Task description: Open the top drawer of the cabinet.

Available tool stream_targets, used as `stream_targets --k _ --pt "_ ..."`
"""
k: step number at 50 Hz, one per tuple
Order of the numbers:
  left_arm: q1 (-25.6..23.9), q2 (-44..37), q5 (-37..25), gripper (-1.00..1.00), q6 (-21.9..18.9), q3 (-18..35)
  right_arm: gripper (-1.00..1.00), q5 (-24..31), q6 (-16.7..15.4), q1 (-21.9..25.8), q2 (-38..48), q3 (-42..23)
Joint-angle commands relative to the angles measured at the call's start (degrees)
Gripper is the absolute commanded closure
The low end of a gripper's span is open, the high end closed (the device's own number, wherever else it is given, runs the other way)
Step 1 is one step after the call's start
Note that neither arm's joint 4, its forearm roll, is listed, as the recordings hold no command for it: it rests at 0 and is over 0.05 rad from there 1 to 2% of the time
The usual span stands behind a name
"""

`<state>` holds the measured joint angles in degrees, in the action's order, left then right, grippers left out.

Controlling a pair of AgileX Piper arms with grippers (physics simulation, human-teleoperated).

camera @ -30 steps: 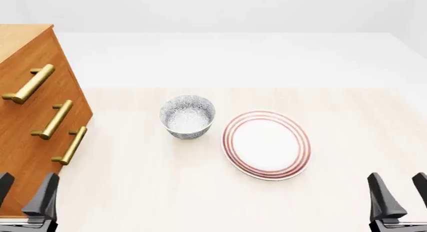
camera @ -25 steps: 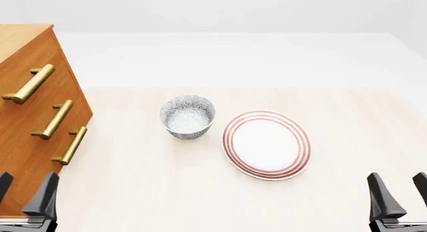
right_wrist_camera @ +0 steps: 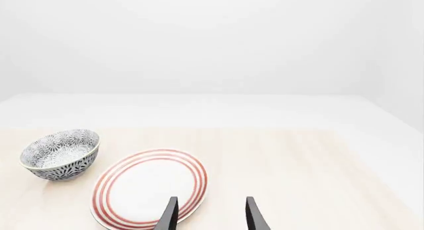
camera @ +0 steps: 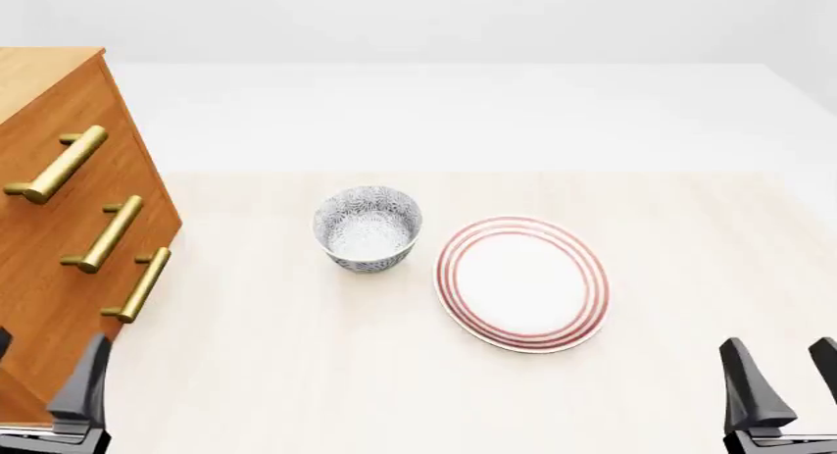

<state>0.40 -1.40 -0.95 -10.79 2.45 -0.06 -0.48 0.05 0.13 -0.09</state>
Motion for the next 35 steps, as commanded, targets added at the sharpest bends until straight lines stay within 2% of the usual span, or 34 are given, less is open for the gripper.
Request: stream_targets --k 1,7,12,14,16,21,25,32,33,34,35 --pt "0.31 -2.9 -0.41 -1.0 -7.94 2.4 -1.0 -0.03 -0.02 0.0 0.02 0.01" --pt "-0.61 -2.88 -2.4 -1.0 -9.64 5.07 -1.0 -0.05 -0.03 0.0 0.03 0.01" --pt "-0.7 -4.04 -1.99 -1.0 -14.39 5.84 -1.0 -0.07 -0.03 0.0 0.04 0.02" --pt "-0.69 -4.77 -2.2 -1.0 -14.55 6.7 -1.0 -0.07 -0.03 0.0 0.04 0.02" --pt "-0.77 -6.57 -0.8 -1.0 -18.43 6.73 -1.0 -0.07 -0.03 0.0 0.04 0.02" --pt "-1.48 -8.51 -0.58 -1.0 -19.45 8.89 -1.0 -0.08 -0.04 0.0 0.05 0.02" --pt "-1.63 -11.29 1.26 -1.0 -24.69 9.26 -1.0 -0.09 -0.04 0.0 0.06 0.01" --pt "-2.14 -12.99 0.69 -1.0 -28.09 11.19 -1.0 -0.07 -0.04 0.0 0.05 0.01" --pt "-2.13 -14.45 0.65 -1.0 -31.3 12.14 -1.0 -0.07 -0.05 -0.01 0.05 0.01" --pt "-2.29 -14.96 1.18 -1.0 -32.12 12.06 -1.0 -0.07 -0.04 0.0 0.05 0.01" --pt "-2.4 -22.29 2.21 -1.0 -47.14 16.45 -1.0 -0.07 -0.03 -0.01 0.05 0.01"
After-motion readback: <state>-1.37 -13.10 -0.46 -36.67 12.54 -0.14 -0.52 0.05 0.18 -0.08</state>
